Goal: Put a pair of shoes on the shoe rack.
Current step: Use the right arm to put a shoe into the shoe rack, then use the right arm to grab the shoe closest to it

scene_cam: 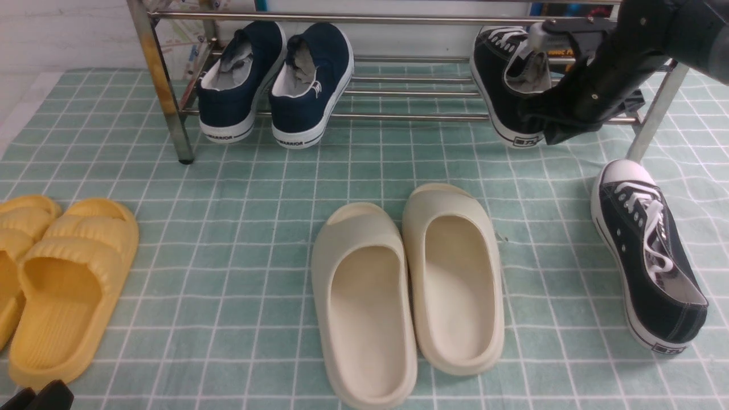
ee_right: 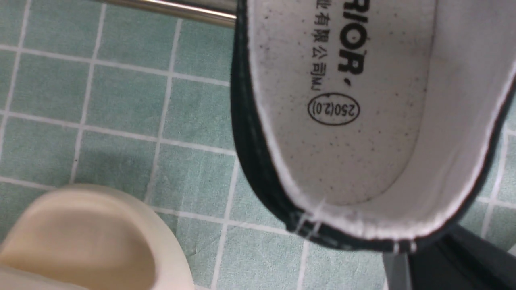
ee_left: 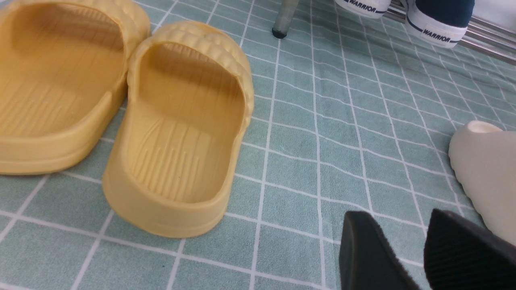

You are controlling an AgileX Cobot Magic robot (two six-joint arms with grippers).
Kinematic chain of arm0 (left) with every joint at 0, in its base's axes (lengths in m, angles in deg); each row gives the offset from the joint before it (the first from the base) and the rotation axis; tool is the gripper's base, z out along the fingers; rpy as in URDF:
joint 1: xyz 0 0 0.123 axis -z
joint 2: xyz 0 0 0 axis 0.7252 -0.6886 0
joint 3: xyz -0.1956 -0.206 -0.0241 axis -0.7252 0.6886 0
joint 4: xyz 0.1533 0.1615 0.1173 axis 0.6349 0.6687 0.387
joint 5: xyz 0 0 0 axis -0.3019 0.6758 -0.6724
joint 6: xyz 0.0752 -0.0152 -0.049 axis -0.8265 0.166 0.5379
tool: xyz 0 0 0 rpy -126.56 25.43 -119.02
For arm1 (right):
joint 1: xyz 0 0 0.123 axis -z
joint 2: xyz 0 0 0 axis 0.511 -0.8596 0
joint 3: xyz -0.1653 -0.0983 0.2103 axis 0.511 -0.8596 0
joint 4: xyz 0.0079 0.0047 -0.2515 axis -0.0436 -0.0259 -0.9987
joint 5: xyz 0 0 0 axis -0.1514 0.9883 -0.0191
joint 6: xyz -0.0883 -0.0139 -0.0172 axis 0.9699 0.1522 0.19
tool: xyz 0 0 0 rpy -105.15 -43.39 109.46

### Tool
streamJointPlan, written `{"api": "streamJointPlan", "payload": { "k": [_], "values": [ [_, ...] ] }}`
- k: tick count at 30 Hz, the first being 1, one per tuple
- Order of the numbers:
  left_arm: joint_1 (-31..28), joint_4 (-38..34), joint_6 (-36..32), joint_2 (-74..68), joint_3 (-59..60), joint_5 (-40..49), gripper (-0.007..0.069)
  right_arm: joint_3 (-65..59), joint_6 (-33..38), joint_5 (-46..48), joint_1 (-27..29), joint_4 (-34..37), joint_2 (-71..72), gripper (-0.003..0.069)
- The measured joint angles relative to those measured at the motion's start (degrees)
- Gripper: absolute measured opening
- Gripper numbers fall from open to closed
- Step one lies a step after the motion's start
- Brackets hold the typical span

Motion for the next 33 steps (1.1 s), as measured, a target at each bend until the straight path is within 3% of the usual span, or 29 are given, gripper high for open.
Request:
{"api": "streamJointPlan", "payload": {
  "k": [8,12,15,21,29,33],
  "values": [
    [0.0,0.0,0.0,0.0,0.0,0.0,0.0239,0.0,0.05,4.02,-0.23,-2.46,3.67,0.0043],
    [0.0,0.0,0.0,0.0,0.0,0.0,0.0239,0.0,0.05,11.03,-0.41,-3.55,7.26,0.0139],
    [0.0,0.0,0.0,0.0,0.0,0.0,0.0239,-0.1,0.05,18.9,-0.41,-4.99,10.46,0.0275],
    [0.0,0.0,0.0,0.0,0.0,0.0,0.0239,-11.14,0.05,19.79,-0.41,-4.93,19.73,0.0435],
    [0.0,0.0,0.0,0.0,0.0,0.0,0.0239,-34.98,-0.14,19.28,-0.41,-4.62,32.38,0.0461],
    [0.0,0.0,0.0,0.0,0.0,0.0,0.0239,-46.41,-0.19,11.03,-0.41,-4.56,34.56,0.0461]
  ]
}}
